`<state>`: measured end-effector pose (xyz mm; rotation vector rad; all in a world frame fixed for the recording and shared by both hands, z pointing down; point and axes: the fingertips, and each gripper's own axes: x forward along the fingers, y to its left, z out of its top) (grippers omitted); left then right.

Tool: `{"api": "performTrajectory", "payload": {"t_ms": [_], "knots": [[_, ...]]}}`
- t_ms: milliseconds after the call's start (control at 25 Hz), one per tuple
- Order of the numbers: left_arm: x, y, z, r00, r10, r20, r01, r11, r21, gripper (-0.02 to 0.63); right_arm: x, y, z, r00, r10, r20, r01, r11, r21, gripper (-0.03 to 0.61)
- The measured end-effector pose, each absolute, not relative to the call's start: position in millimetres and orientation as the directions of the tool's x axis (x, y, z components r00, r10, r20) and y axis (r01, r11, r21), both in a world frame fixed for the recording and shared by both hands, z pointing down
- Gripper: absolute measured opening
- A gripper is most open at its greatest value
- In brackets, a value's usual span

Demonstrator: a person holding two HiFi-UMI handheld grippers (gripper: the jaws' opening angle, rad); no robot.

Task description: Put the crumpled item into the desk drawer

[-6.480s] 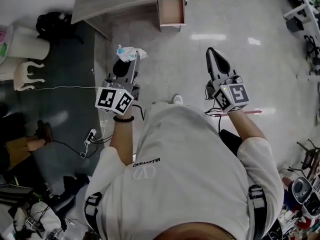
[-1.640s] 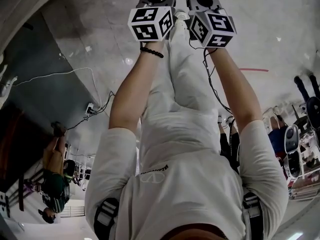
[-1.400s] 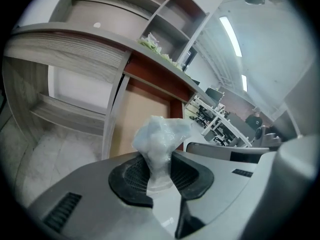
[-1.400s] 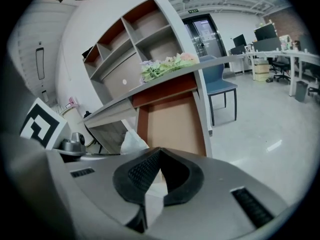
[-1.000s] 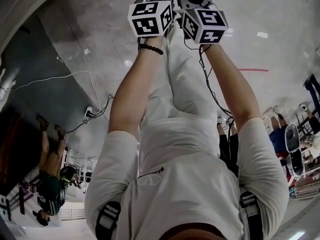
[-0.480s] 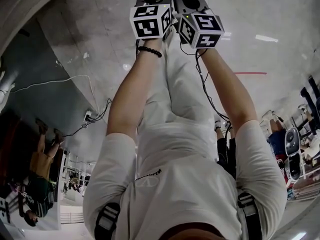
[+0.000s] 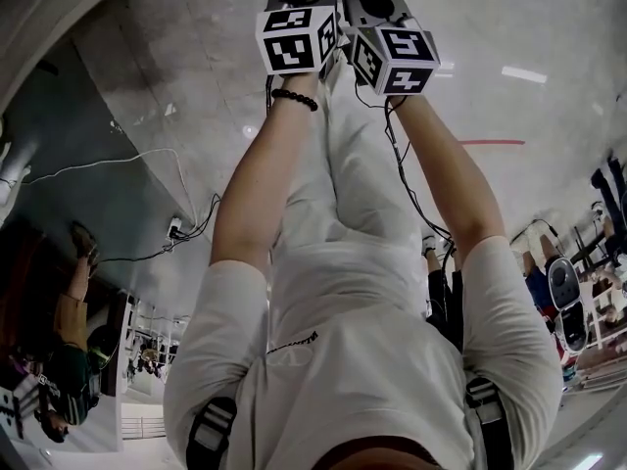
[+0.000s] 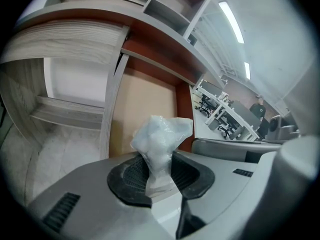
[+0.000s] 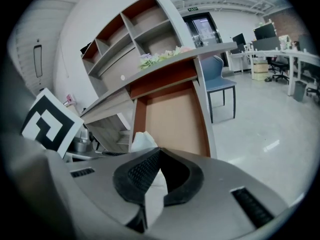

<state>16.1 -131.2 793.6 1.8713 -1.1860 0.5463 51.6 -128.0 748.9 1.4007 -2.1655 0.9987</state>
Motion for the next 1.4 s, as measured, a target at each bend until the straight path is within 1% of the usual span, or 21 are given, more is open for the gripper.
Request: {"api": "performTrajectory", "payload": {"t_ms": [320,600,800,880,1320,1400], "knots": [[20,-129,794,0.473,-0.507,0.721,-0.879,-0.209,0.429,0.122,62,-130,751,-0.389,-0.65,0.652,-0.92,0.234,-0.316,-0.002],[15,-131,799,0.466,-0.502,0.728,-0.883,-0.213,0.419,0.149,64,-133,752,-0.383,-0.651,0.656,-0.922,0.225,-0.315,-0.002],[14,-131,799,0.467,-0.503,0.727,-0.883,-0.213,0.419,0.157,64,-132,754,-0.379,-0.648,0.66,-0.923,0.218,-0.316,-0.002],[14,-130,800,0.467,-0.5,0.729,-0.882,-0.209,0.422,0.178,65,-131,754,-0.379,-0.648,0.66,-0.923,0.218,-0.316,-0.002],[7,-128,786,0.466,-0.503,0.728,-0.883,-0.206,0.422,0.178,73,-123,739,-0.374,-0.652,0.659,-0.925,0.209,-0.318,-0.002],[4,-130,780,0.465,-0.507,0.726,-0.882,-0.197,0.427,0.16,72,-127,732,-0.371,-0.659,0.655,-0.926,0.205,-0.318,-0.002]]}}
